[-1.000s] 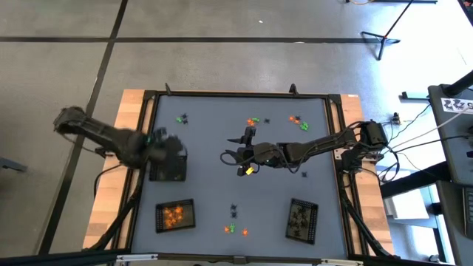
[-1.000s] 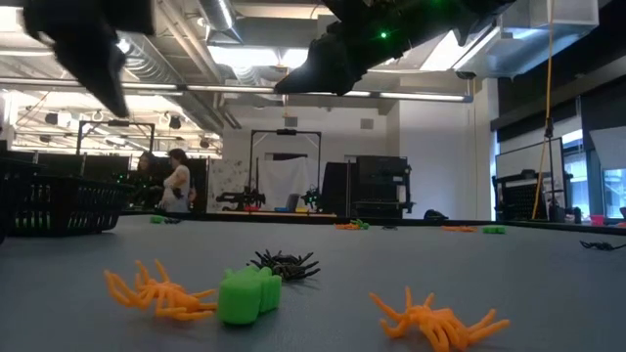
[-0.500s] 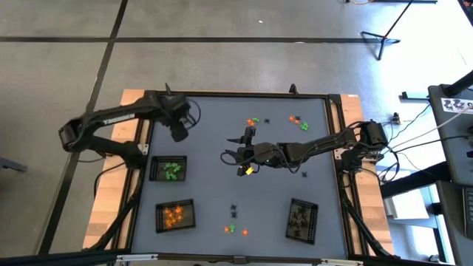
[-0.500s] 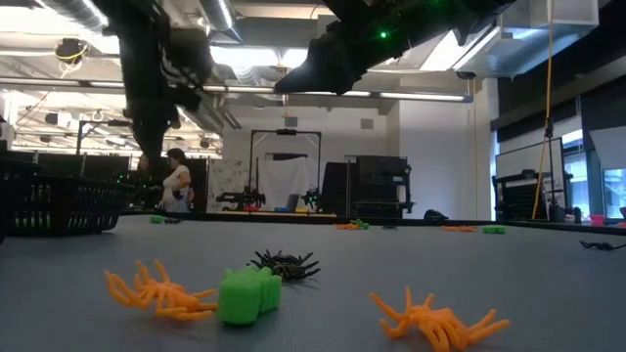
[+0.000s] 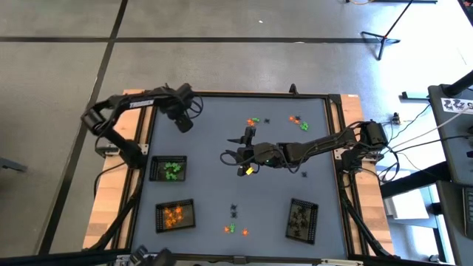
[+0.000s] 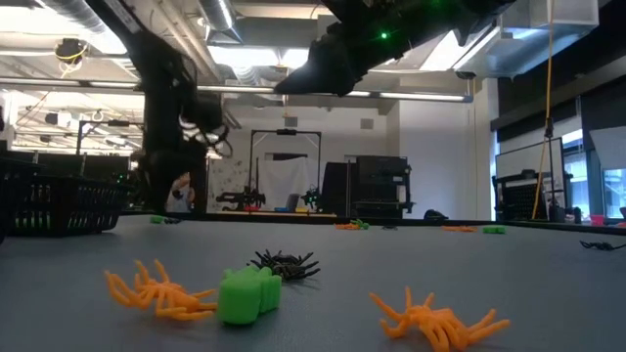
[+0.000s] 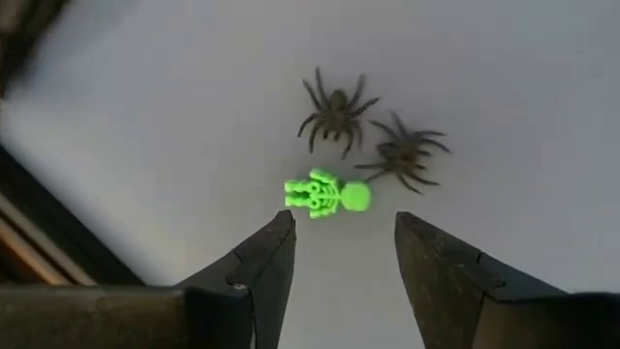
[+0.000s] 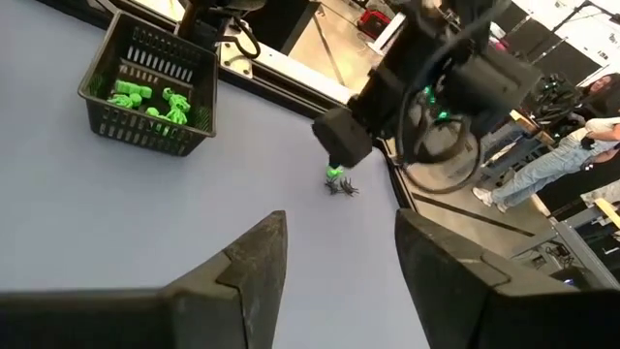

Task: Sort Halloween decoration
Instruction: Put the green skeleton toy into the top black bin

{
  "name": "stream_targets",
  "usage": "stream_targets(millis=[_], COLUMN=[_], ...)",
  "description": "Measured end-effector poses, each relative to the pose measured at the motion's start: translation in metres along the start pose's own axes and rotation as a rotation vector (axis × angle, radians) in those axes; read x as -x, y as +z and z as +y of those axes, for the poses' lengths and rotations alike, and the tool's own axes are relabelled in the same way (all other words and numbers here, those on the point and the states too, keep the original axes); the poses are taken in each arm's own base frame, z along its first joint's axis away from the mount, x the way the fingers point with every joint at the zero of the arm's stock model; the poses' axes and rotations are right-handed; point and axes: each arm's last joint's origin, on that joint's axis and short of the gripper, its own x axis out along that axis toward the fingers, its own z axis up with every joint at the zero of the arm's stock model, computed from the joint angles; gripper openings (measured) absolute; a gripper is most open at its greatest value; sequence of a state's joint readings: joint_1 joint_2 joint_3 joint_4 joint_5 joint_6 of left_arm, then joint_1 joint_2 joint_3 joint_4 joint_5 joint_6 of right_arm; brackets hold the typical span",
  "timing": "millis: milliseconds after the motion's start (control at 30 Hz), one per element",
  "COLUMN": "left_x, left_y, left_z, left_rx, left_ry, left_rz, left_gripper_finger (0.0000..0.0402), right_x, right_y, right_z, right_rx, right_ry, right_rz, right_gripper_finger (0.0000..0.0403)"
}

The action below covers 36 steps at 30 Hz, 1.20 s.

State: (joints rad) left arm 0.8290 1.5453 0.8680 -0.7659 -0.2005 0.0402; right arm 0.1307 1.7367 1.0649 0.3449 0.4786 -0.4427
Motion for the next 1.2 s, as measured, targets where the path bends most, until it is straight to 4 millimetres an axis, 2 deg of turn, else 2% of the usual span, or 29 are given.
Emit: stream_targets(millis=[167, 333, 533, 900, 1100, 1200], left_x=[-0.024, -0.032, -0.032, -0.032, -0.026, -0.017], left_y=[0.006, 0.008, 0.008, 0.009, 0.008, 0.008], left_z=[0.003, 0.003, 0.003, -0.002, -0.011, -0.016], left_rx=[0.049, 0.05, 0.042, 0.026, -0.014, -0.044], left_ry=[0.049, 0.053, 0.051, 0.041, 0.058, 0.073], left_rz=[0.055, 0.072, 0.072, 0.062, 0.041, 0.011], left_gripper_finger=[0.0171, 0.0171, 0.0141, 0.0007, 0.0001, 0.0], right_x=[0.0, 0.0, 0.0, 0.0, 0.0, 0.0], right_y=[-0.001, -0.001, -0.001, -0.001, -0.001, -0.001], right_z=[0.0, 0.0, 0.001, 0.001, 0.0, 0.001], right_rx=[0.004, 0.004, 0.006, 0.006, 0.007, 0.007], right_ry=[0.003, 0.003, 0.005, 0.005, 0.005, 0.006], right_rz=[0.006, 0.006, 0.01, 0.01, 0.011, 0.011], right_gripper_finger=[0.0193, 0.0193, 0.0193, 0.0193, 0.0193, 0.0193])
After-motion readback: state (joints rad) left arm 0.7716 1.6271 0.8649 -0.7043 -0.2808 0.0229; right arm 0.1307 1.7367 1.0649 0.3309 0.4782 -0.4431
